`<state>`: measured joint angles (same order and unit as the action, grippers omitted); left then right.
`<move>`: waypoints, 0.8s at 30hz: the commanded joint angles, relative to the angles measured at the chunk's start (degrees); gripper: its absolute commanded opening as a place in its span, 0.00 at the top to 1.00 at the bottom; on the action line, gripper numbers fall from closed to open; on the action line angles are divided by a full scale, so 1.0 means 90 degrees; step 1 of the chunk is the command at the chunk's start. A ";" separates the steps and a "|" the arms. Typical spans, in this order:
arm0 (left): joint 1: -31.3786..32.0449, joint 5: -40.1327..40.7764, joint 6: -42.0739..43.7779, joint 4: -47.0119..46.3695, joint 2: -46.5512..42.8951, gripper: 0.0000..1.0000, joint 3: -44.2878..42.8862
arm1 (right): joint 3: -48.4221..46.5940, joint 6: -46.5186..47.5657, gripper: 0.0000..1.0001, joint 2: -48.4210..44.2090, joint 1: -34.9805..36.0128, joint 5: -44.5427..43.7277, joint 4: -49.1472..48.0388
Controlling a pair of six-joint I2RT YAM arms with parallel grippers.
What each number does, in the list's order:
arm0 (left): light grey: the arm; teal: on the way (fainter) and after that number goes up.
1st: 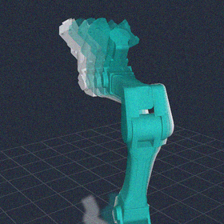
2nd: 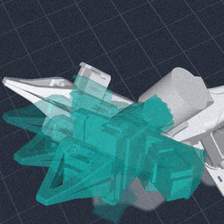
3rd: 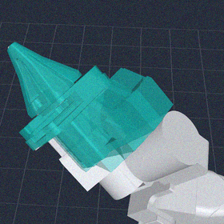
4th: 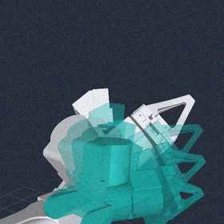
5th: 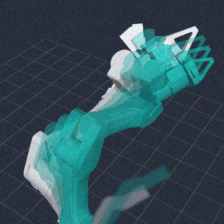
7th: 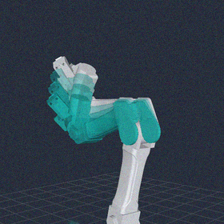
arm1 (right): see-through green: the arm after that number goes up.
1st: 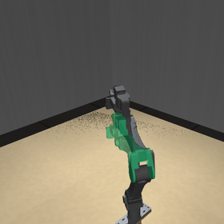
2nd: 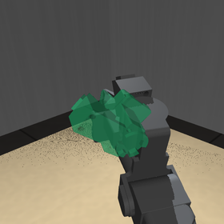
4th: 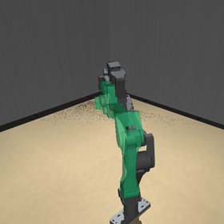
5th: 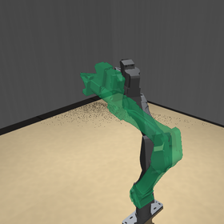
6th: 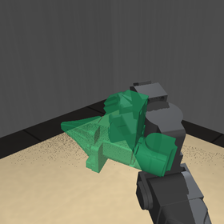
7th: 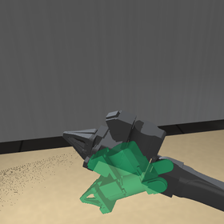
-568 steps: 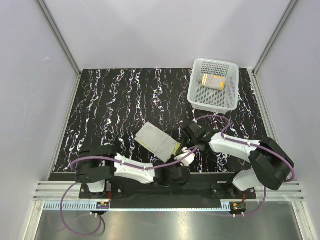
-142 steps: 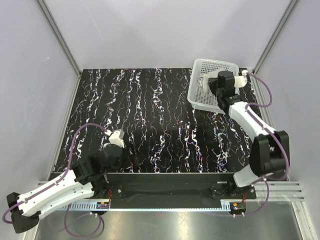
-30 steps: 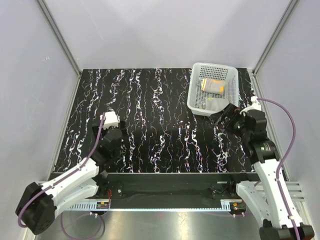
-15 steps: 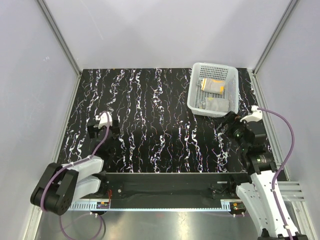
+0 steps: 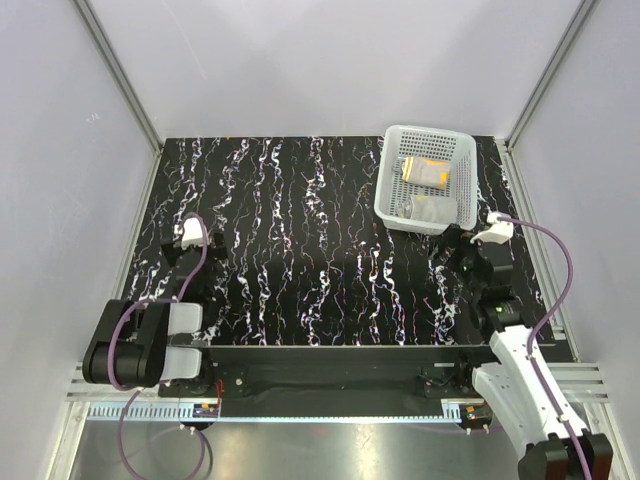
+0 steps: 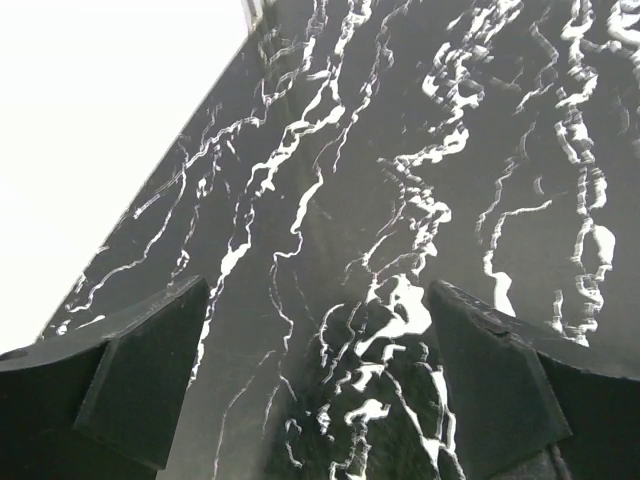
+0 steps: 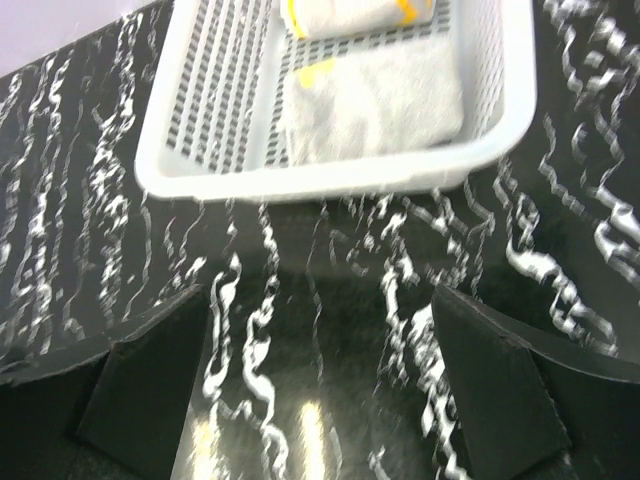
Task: Roll the towels
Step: Place the rolled towel into the container
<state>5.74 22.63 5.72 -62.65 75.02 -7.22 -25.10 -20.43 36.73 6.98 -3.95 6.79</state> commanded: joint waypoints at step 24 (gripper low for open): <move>-0.0383 -0.0435 -0.0811 -0.0089 0.0121 0.01 -0.0428 | 0.0036 0.2445 0.00 0.4949 -0.0687 -0.0132 -0.5882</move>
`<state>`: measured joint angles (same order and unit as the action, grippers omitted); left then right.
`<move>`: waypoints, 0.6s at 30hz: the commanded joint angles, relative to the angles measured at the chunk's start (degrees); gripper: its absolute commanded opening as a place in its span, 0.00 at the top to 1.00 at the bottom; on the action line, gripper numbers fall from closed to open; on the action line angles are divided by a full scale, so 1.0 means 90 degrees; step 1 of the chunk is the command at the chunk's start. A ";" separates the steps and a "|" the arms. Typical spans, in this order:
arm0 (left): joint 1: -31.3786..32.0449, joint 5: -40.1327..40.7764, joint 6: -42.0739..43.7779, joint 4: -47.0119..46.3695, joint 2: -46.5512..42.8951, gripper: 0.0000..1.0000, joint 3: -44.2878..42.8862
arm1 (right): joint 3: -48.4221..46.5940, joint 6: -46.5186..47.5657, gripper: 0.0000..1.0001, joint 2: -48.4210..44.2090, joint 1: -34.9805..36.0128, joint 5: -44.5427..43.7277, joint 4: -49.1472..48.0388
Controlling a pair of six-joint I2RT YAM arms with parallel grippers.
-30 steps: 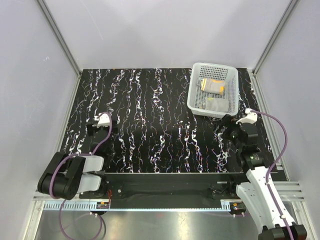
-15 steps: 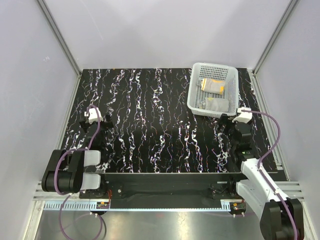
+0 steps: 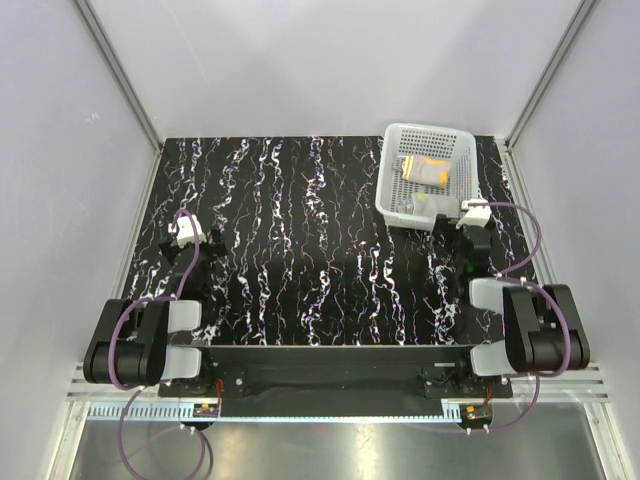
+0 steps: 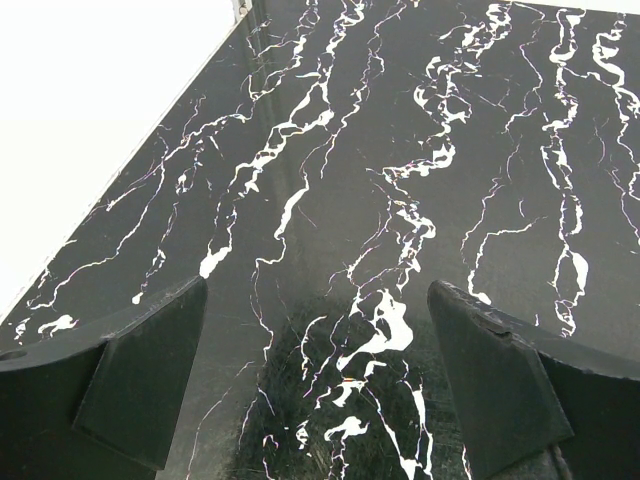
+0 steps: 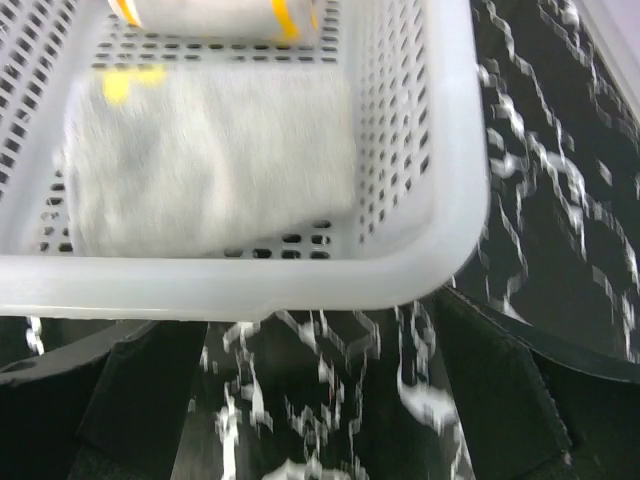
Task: Roll the towels
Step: Place the rolled towel into the container
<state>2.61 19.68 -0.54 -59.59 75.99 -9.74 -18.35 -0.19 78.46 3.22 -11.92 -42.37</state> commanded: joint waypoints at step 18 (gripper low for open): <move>-0.0027 -0.0107 -0.0116 -0.0439 0.0014 0.01 -0.0149 | -0.0442 -0.0204 0.00 0.1117 -0.1218 0.2438 -0.1737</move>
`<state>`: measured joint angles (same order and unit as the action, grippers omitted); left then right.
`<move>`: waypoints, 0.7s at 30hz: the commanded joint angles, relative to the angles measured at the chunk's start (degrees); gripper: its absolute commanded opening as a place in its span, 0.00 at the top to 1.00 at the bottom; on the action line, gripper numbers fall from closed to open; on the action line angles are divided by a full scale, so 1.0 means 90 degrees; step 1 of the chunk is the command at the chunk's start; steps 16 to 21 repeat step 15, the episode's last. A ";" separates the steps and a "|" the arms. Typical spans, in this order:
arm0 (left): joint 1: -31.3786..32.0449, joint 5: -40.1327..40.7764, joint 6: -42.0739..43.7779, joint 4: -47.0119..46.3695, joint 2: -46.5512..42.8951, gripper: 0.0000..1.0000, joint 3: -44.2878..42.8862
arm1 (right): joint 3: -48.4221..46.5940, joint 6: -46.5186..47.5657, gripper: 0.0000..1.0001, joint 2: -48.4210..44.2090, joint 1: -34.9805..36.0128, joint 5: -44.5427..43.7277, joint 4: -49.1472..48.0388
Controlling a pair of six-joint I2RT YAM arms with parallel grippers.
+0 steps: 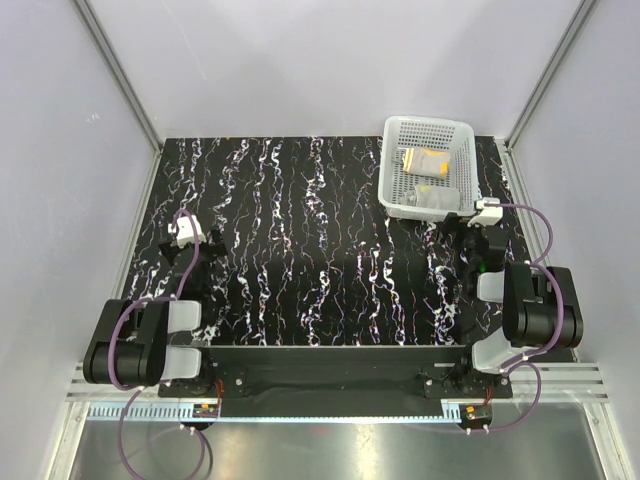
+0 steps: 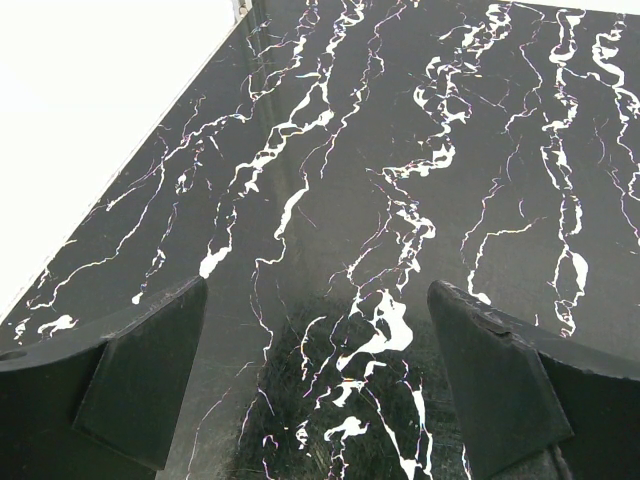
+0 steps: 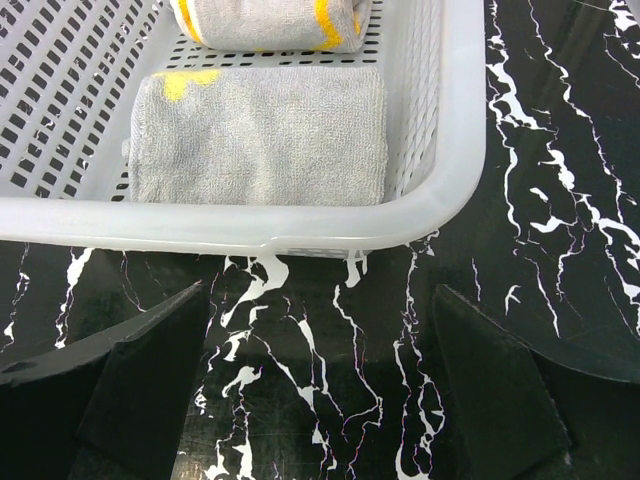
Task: Roll the towels
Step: Place the rolled towel into the container
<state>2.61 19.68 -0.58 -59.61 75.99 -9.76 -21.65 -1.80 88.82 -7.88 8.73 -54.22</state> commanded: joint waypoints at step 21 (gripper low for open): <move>-0.0027 -0.0107 -0.0112 -0.0427 0.0024 0.01 -0.0146 | -0.0075 -0.0005 0.00 -0.0024 0.0016 0.0163 -0.0412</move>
